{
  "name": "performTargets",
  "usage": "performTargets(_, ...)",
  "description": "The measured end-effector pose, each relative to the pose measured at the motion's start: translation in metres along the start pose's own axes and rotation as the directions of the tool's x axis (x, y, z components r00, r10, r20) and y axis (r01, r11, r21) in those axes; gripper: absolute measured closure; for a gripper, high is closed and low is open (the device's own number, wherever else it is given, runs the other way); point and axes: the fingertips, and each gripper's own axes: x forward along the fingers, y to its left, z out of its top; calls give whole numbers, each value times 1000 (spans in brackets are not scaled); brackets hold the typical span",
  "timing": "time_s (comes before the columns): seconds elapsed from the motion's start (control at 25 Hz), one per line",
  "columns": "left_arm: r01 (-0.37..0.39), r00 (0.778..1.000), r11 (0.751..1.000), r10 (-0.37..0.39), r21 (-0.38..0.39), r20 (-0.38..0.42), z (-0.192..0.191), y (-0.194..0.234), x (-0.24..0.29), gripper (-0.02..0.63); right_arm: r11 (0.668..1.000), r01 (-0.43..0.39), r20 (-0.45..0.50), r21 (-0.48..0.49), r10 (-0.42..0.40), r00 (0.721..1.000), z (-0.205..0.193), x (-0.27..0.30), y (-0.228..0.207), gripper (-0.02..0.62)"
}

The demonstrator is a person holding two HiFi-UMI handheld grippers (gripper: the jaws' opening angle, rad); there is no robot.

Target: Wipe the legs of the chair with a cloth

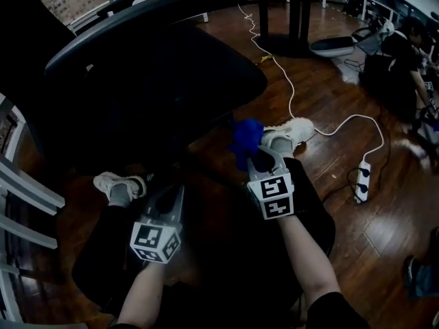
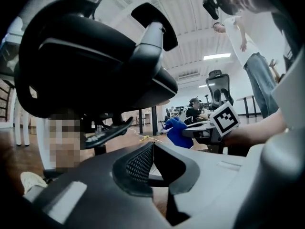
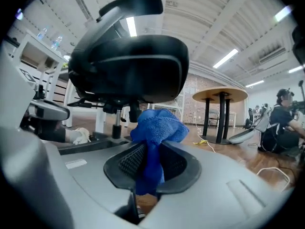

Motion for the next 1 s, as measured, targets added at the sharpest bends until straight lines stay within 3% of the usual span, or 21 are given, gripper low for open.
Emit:
performTargets(0.32,-56,994,998,57,-5,93,13,56,-69,601,995,-67,107,70,59,992,0,-66,59,509)
performTargets(0.64,-165,981,984,171,-74,90,-12,113,-135,601,978,-207,133,-30,209,969,6,-100,115,508)
performTargets(0.76,-185,979,980,190,-74,71,-29,119,-140,601,975,-219,145,-39,222,964,-11,-97,128,508)
performTargets(0.88,-203,977,972,209,-117,41,-51,115,-138,601,978,-199,82,-64,203,976,-53,-86,136,509)
performTargets(1.0,-177,982,974,185,-140,43,-55,103,-134,601,975,-212,82,-70,218,973,-56,-87,145,511)
